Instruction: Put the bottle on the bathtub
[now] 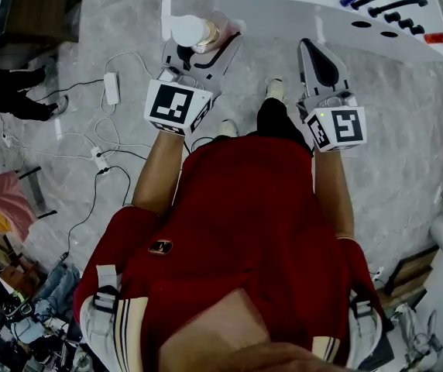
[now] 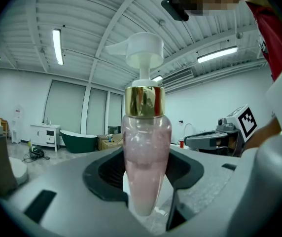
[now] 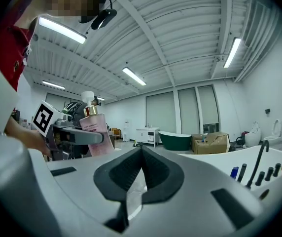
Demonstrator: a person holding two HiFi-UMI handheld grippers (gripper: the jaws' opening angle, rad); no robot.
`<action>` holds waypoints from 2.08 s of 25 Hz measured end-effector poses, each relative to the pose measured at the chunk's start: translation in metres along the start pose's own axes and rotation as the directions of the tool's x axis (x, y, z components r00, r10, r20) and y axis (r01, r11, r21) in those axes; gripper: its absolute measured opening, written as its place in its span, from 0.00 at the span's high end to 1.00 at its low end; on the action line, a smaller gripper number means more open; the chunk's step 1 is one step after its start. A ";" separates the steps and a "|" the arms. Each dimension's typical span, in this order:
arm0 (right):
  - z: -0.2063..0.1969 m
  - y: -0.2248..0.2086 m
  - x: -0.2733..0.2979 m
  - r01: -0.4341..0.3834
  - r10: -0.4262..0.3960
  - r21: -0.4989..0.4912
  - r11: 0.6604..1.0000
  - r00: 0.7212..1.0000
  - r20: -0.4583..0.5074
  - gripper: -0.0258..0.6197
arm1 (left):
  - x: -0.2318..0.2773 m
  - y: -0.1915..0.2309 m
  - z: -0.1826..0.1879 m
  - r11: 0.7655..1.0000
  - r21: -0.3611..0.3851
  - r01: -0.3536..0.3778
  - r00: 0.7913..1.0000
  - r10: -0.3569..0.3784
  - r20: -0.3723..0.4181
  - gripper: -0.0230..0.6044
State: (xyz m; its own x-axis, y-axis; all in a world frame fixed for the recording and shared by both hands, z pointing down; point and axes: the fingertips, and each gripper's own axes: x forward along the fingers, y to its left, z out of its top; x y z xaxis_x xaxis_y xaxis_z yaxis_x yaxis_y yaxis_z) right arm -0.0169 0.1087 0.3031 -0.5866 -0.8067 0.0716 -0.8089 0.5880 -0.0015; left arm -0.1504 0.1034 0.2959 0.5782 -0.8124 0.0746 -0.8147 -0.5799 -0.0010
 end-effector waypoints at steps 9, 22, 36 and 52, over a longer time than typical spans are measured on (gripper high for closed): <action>-0.002 -0.083 0.056 -0.086 0.087 -0.037 0.996 0.996 0.008 0.96 | 0.092 0.019 -0.008 0.997 0.011 -0.079 0.996 0.079 -0.048 0.61; -0.007 -0.197 0.105 -0.177 0.177 -0.011 0.984 0.984 0.006 0.96 | 0.201 0.049 -0.034 0.972 0.004 -0.235 0.964 0.233 -0.127 0.61; -0.026 -0.234 0.126 -0.207 0.208 0.028 0.978 0.977 -0.042 0.96 | 0.250 0.073 -0.063 0.956 -0.016 -0.292 0.939 0.283 -0.197 0.61; -0.053 -0.226 0.161 -0.087 0.087 0.005 0.996 0.982 -0.166 0.96 | 0.288 0.128 -0.138 0.980 -0.030 -0.195 0.950 0.182 -0.252 0.61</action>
State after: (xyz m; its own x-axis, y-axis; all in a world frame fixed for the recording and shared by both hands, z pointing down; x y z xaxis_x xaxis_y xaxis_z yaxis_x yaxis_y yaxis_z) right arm 0.0735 -0.1509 0.3678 -0.6394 -0.7318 0.2358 -0.7550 0.6556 -0.0130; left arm -0.0944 -0.1963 0.4551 0.3906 -0.8623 0.3223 -0.9128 -0.4081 0.0145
